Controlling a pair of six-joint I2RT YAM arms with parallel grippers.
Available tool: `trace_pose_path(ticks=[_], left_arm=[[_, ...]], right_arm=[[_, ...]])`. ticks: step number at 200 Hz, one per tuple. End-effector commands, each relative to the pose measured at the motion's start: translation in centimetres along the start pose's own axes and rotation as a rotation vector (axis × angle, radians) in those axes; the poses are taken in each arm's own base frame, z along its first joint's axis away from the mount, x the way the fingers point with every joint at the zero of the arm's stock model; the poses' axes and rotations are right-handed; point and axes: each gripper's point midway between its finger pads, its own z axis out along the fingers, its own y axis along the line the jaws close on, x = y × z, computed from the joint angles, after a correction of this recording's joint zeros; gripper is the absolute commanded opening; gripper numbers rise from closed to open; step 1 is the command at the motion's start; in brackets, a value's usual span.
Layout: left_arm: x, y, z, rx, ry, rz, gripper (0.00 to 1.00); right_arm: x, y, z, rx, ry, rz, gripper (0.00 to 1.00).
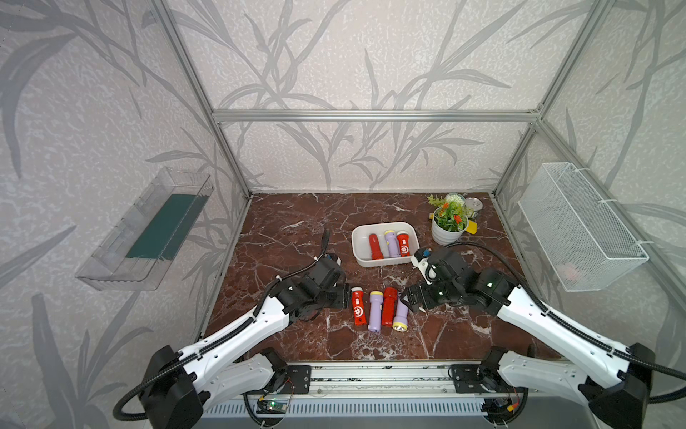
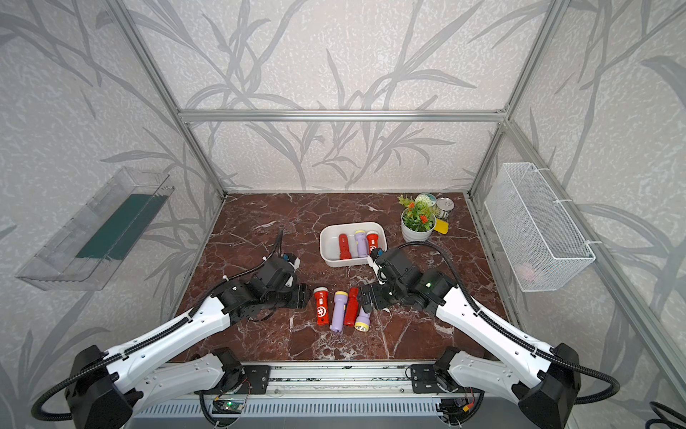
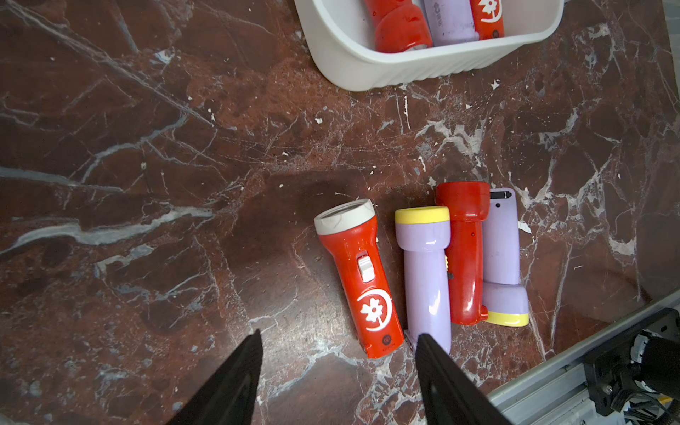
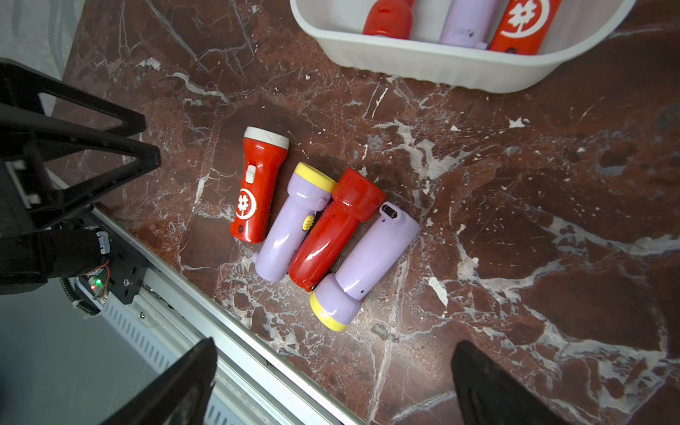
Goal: Put the flashlights into the storage boxes
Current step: Pick up the flashlight from the center of the board.
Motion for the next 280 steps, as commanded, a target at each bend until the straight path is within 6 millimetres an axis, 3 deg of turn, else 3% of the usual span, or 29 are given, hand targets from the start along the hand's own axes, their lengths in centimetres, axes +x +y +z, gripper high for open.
trace_pose_path(ticks=[1,72,156,190,238,280], left_arm=[[0.0,-0.3,0.8,0.001,-0.014,-0.026,0.69],[1.7,-1.4,4.1,0.003,0.044,-0.036,0.69],[3.3,-1.9,6.4,-0.051,0.099,-0.028,0.91],[3.4,-1.6,7.0,-0.08,0.11,-0.03,0.95],[3.5,-1.7,8.2,-0.104,0.137,-0.03,0.93],[3.1,-1.8,8.5,-0.125,0.144,-0.014,0.82]], right_arm=[[1.4,0.9,-0.2,-0.041,0.027,-0.007,0.99],[2.6,1.0,-0.7,-0.063,0.009,0.006,0.99],[2.8,1.9,-0.1,-0.1,0.019,-0.045,0.99],[2.6,1.8,-0.4,-0.097,0.001,-0.061,0.99],[2.8,2.1,-0.3,-0.116,0.008,-0.069,0.99],[2.9,2.2,-0.4,-0.128,0.003,-0.079,0.99]])
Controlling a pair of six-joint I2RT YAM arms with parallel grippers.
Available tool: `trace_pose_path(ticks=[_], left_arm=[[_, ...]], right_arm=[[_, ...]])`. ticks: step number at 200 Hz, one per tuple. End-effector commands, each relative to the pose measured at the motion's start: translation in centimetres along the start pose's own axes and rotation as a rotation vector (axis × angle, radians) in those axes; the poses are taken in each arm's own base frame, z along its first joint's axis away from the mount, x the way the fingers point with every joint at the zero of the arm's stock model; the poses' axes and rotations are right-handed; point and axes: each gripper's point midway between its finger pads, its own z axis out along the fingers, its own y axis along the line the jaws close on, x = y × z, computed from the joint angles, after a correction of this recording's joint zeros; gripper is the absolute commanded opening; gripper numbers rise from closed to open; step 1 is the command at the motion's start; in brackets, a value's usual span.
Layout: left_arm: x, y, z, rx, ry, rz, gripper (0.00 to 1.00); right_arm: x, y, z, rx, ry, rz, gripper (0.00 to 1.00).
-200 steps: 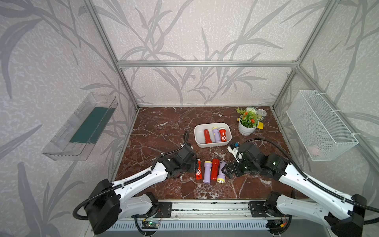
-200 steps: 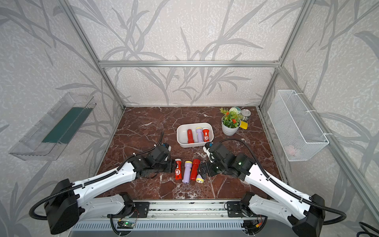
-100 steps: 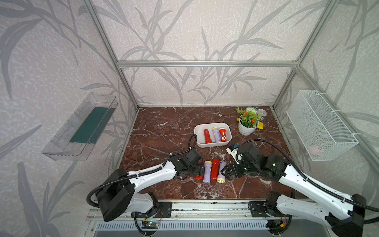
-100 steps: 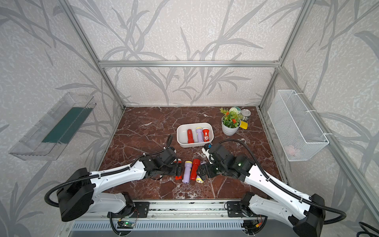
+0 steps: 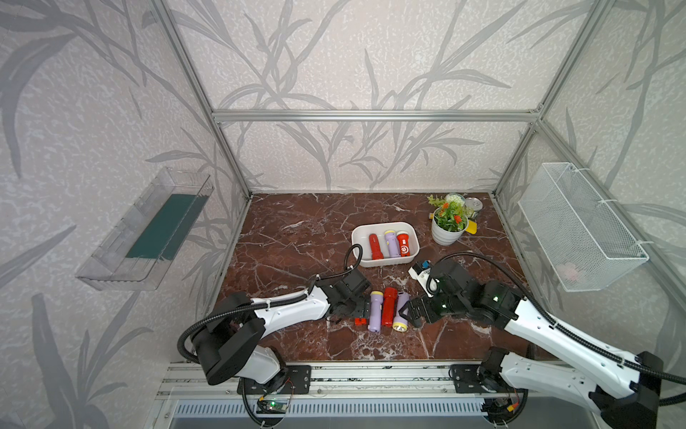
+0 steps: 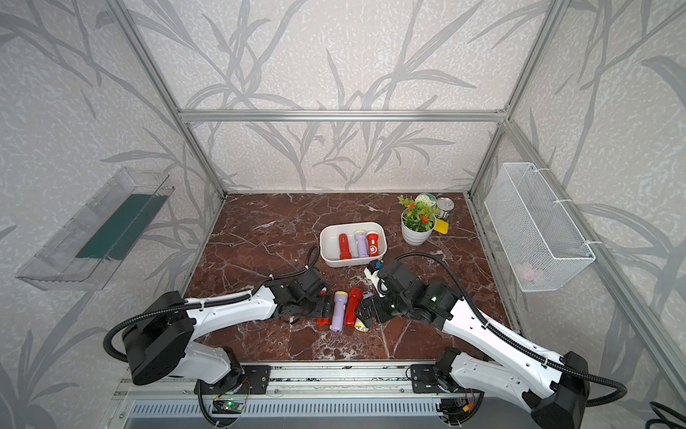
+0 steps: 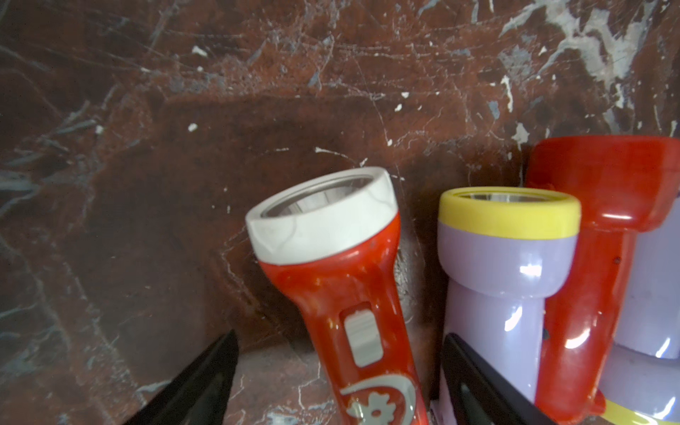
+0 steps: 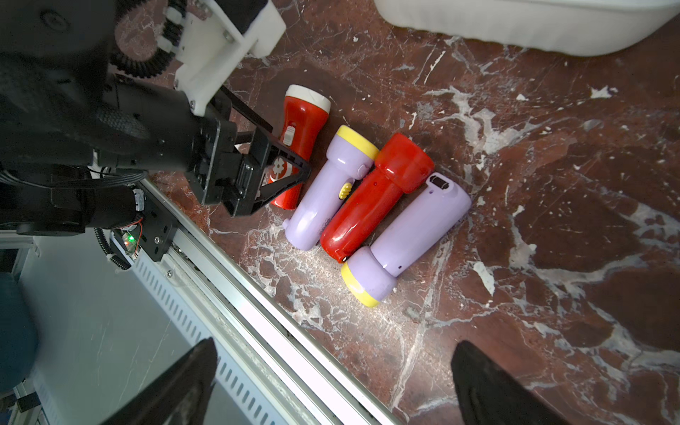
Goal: Put the flashlights into the storage boxes
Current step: Pick up the flashlight from the center of the board.
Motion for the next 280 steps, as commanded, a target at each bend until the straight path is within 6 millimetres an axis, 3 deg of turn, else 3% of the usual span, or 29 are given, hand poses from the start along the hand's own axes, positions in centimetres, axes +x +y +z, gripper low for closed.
trace_pose_path(ticks=[1,17,75,142,183,232,280], left_arm=[[-1.3,-0.5,-0.5,-0.016,-0.033,-0.004,0.81],[-1.5,-0.5,-0.6,-0.025,-0.036,0.004,0.74],[-1.1,0.0,0.0,-0.058,-0.011,0.012,0.7],[-0.9,0.7,0.9,-0.102,0.008,0.02,0.55],[-0.7,0.8,1.3,-0.116,0.022,0.024,0.41],[-1.4,1.1,-0.6,-0.137,-0.005,0.041,0.33],[-4.0,0.7,-4.8,-0.153,-0.086,0.063,0.33]], right_arm=[[0.1,0.5,-0.3,-0.026,-0.014,-0.027,0.99],[0.0,0.5,-0.4,-0.024,-0.018,-0.029,0.99],[0.0,0.3,-0.5,-0.018,-0.021,-0.032,0.99],[0.2,0.1,-0.4,-0.013,-0.02,-0.028,0.99],[0.4,-0.1,-0.4,-0.004,-0.02,-0.027,0.99],[0.2,-0.2,-0.3,0.001,-0.023,-0.026,0.99],[0.2,-0.3,-0.2,0.004,-0.025,-0.025,0.99]])
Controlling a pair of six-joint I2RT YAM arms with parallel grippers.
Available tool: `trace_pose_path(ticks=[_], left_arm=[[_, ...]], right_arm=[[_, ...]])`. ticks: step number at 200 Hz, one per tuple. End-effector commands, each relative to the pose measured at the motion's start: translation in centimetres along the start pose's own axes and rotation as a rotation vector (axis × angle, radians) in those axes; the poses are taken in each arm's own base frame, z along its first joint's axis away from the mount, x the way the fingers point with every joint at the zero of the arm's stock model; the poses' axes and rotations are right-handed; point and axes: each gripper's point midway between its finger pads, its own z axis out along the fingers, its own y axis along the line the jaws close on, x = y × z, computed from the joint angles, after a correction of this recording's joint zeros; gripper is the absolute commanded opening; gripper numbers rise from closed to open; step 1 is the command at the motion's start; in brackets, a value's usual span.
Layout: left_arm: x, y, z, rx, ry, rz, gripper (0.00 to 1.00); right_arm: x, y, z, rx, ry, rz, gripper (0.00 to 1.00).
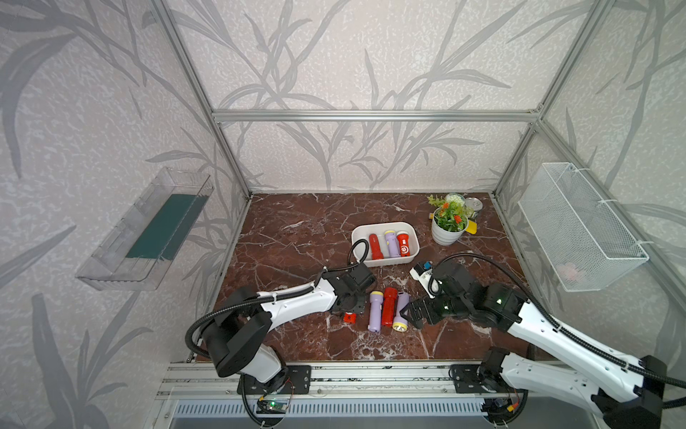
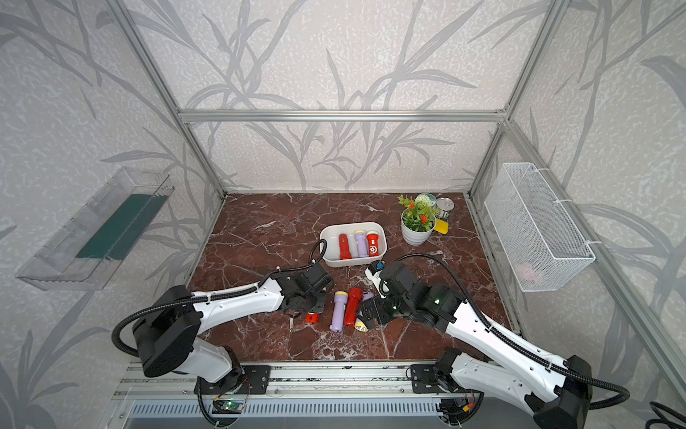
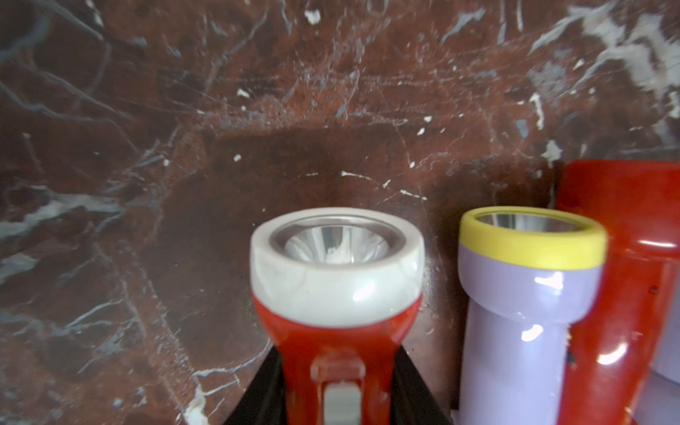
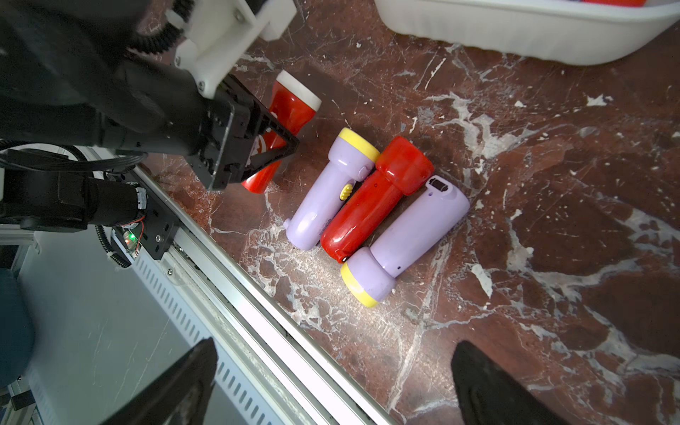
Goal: Put the flashlights into the storage boxes
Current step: Pick up the flashlight from the center of the board, then place the flashlight at the storage box.
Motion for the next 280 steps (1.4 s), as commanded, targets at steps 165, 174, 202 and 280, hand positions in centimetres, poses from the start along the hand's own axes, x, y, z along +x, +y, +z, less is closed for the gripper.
trace_pose_path(ticks=[165,174,202,280], left_arm=[[-19.8,-2.0,-3.9,-0.01,-0.212,0.076,0.33],[-20.1,-2.2,-3.3,-0.005,-0.2,0.076,0.33],[-21.1,-2.5,-1.0,0.009,-0.152,0.065,0.33],[-22.6,-2.1,2.9,0.038,-0.093,0.027,0.33]], right_arm=[[-1.6,-0.1,-3.2,0.056,-0.083,-0.042,0.99],[-2.1,-0.1,-3.4,0.067,-0.094,-0.05,0.99],[-4.5,0.2,-4.3,0.108,-0.129,-0.083,0.99],[-8.4,1.7,-4.5,0.116,-0.152,-0.124,0.99]])
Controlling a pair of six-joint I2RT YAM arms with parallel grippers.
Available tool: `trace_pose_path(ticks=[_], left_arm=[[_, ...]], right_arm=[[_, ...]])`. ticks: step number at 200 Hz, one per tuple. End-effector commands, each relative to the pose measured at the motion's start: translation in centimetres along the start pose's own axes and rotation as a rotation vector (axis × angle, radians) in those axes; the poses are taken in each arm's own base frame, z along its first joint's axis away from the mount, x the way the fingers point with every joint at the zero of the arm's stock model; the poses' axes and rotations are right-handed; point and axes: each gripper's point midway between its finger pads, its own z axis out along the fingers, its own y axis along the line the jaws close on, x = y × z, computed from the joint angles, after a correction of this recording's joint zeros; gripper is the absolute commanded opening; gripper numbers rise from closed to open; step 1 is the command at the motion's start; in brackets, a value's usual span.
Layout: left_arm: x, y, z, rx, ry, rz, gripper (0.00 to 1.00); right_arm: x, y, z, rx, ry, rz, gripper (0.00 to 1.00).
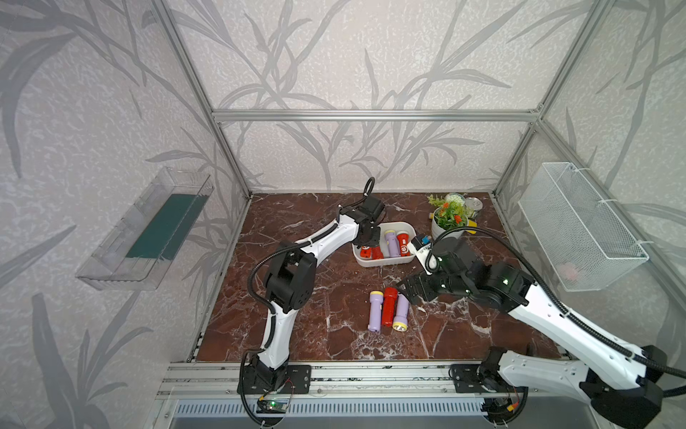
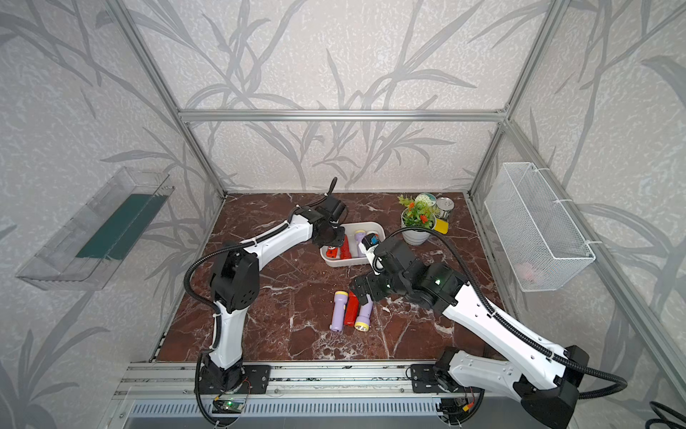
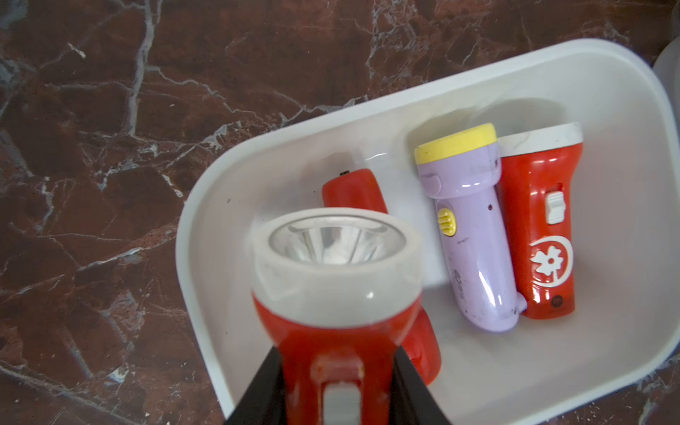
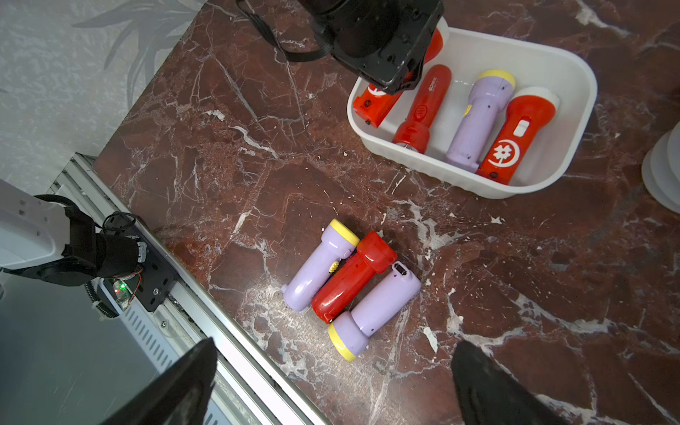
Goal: Put the flashlights into the storage boxes
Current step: Place the flashlight at the storage box.
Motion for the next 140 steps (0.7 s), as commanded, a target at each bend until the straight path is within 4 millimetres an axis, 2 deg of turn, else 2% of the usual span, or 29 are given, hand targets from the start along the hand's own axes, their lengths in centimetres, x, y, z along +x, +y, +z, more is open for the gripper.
trace_pose_path(ticks=[1,64,92,140], left_arm=[[-0.9,-0.1,0.1,0.026,-0.005,-0.001,0.33],[-0.2,0.2,3.1,0.046,0.051,-0.023,0.33],[0.0,0.5,4.0,0.041,0.064,-0.032,0.33],[-0.1,0.5,4.2,0.045,0.062,-0.036,0.46]], right_arm=[[-0.4,-0.3,-0.3,0.02,-0.004,-0.016,0.99],[0.2,-0.6,0.5,0.029,0.018,0.002,0.99],[0.1,-0.6,0.1,0.029,0.012,0.002,0.99],[0.3,-1.0,-0.2,0.045,0.014,0.003,0.99]])
